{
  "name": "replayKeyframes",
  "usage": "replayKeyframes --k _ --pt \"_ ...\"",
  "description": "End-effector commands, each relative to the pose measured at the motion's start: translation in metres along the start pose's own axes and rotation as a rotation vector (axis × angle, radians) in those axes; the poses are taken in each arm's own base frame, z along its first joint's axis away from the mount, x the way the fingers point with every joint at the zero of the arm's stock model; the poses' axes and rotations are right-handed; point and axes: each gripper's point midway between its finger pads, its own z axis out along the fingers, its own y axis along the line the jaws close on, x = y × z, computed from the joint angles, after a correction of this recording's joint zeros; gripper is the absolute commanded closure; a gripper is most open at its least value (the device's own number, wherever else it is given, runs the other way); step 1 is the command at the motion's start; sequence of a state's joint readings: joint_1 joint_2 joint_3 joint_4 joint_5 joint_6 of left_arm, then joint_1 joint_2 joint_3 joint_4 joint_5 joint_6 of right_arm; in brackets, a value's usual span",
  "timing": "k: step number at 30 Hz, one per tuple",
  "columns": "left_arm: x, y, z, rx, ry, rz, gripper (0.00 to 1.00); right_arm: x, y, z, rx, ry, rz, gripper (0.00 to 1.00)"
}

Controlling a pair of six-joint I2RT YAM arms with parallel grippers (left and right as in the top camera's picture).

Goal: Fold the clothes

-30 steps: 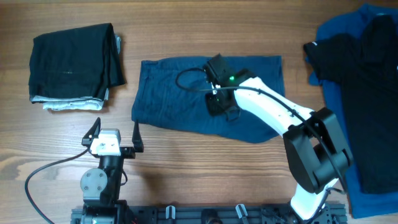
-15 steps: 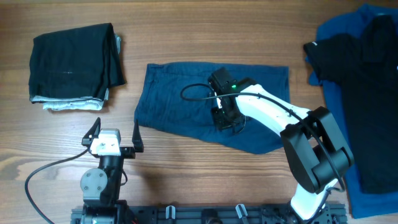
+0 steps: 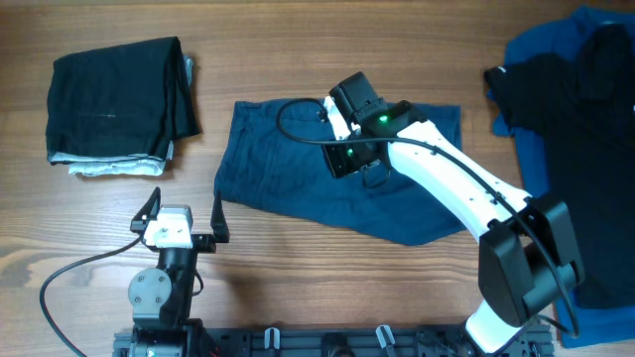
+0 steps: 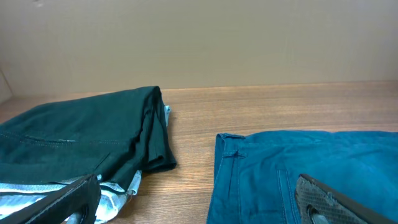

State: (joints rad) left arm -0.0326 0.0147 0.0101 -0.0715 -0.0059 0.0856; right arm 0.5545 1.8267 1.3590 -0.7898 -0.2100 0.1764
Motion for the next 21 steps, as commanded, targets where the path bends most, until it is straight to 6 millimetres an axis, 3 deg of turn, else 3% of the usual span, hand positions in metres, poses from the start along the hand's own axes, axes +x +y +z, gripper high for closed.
replayKeyframes --k 1,5,7,11,18,21 --pt "0.001 -0.003 0.0 0.013 -0.001 0.015 0.0 -0.002 0.004 -0.001 -0.022 -0.002 -0.022 0.83" --pt "0.001 -0.003 0.0 0.013 -0.001 0.015 0.0 -0.003 -0.023 -0.003 0.139 -0.017 -0.016 0.82" --pt "0.001 -0.003 0.0 0.013 -0.001 0.015 0.0 -0.003 -0.035 -0.005 0.194 -0.015 -0.007 0.77" --pt "0.001 -0.003 0.0 0.013 -0.001 0.015 0.0 -0.001 -0.058 -0.01 0.231 -0.008 0.068 0.57" --pt "0.001 -0.003 0.0 0.013 -0.001 0.015 0.0 0.013 -0.111 -0.024 0.273 0.038 0.205 0.38" --pt "0.001 -0.003 0.0 0.013 -0.001 0.015 0.0 0.019 -0.135 -0.031 0.29 0.048 0.27 0.36"
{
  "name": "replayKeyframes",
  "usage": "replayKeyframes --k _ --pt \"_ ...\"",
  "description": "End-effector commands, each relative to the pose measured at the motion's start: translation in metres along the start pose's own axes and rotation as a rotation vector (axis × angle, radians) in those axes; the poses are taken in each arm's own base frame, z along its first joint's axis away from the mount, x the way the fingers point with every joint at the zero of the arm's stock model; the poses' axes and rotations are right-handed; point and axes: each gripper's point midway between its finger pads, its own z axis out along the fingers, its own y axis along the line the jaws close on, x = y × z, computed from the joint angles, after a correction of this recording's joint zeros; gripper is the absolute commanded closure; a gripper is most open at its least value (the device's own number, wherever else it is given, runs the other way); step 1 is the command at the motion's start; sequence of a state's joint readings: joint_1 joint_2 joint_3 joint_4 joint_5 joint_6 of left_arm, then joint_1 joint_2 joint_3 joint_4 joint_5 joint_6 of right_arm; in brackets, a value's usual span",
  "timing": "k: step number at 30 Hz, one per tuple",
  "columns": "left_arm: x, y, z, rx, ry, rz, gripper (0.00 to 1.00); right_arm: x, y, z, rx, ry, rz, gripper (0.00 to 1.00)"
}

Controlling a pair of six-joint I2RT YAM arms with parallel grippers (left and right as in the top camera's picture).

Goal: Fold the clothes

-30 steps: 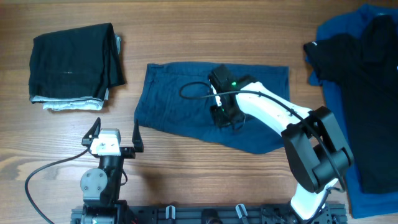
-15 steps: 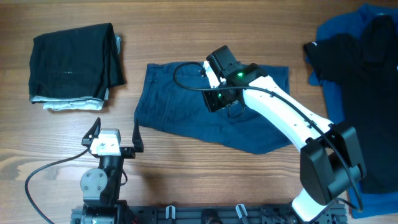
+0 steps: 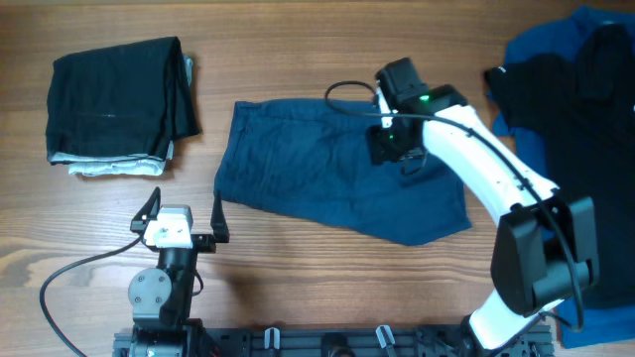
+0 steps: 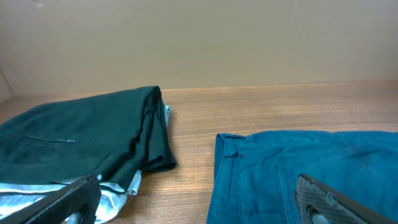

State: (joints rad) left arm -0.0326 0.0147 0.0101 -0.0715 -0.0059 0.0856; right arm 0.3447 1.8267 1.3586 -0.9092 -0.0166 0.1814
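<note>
Dark blue shorts [image 3: 308, 164] lie spread flat in the middle of the table, also seen in the left wrist view as the shorts [image 4: 298, 168]. My right gripper [image 3: 394, 149] is down on the shorts' upper right part; from above its jaws are hidden by the wrist. My left gripper [image 3: 185, 210] rests near the front edge, open and empty, with its fingertips [image 4: 323, 199] wide apart. A folded dark garment [image 3: 114, 94] lies on a pale one at the far left.
A heap of unfolded clothes, a black shirt [image 3: 566, 109] over a blue one [image 3: 595, 30], fills the right end of the table. The right arm's cable [image 3: 347, 94] loops over the shorts. Bare wood [image 3: 298, 258] lies in front of the shorts.
My right gripper has moved to the right over the shorts, from their upper middle to their upper right part. The left arm has not moved.
</note>
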Motion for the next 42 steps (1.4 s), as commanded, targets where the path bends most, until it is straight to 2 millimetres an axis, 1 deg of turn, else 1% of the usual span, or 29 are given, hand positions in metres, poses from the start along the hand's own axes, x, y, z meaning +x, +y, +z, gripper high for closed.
replayKeyframes --k 1,3,5,6,7,8,13,16,18,20,25,29,42 --pt "0.001 -0.003 0.0 0.013 -0.001 0.015 0.0 -0.003 -0.028 -0.002 0.033 0.003 0.065 0.35" --pt "0.001 -0.003 0.0 0.013 -0.001 0.015 0.0 -0.003 -0.038 -0.002 0.039 0.005 0.091 0.31" --pt "0.001 -0.003 0.0 0.013 -0.001 0.015 0.0 -0.004 -0.047 -0.003 0.044 0.003 0.114 0.29" --pt "0.001 -0.003 0.0 0.013 -0.001 0.015 0.0 -0.004 -0.05 -0.003 0.045 0.003 0.123 0.26" --pt "0.001 -0.003 0.0 0.013 -0.001 0.015 0.0 -0.004 -0.052 -0.003 0.046 0.003 0.128 0.16" --pt "0.001 -0.003 0.0 0.013 -0.001 0.015 0.0 -0.004 -0.053 -0.003 0.047 0.003 0.129 0.01" --pt "0.001 -0.003 0.0 0.013 -0.001 0.015 0.0 -0.011 -0.052 -0.003 0.042 -0.026 0.128 0.01" --pt "0.001 -0.003 0.0 0.013 -0.001 0.015 0.0 -0.026 -0.051 -0.004 0.035 -0.085 0.127 0.01" --pt "0.001 -0.003 0.0 0.013 -0.001 0.015 0.0 -0.041 -0.05 -0.006 0.028 -0.148 0.126 0.01" --pt "0.001 -0.003 0.0 0.013 -0.001 0.015 0.0 -0.053 -0.049 -0.007 0.022 -0.195 0.125 0.0" --pt "0.001 -0.003 0.0 0.013 -0.001 0.015 0.0 -0.069 -0.048 -0.011 0.013 -0.263 0.123 0.0" --pt "0.001 -0.003 0.0 0.013 -0.001 0.015 0.0 -0.073 -0.048 -0.012 0.012 -0.28 0.123 0.01" --pt "0.001 -0.003 0.0 0.013 -0.001 0.015 0.0 -0.073 -0.048 -0.012 0.011 -0.28 0.123 0.01"
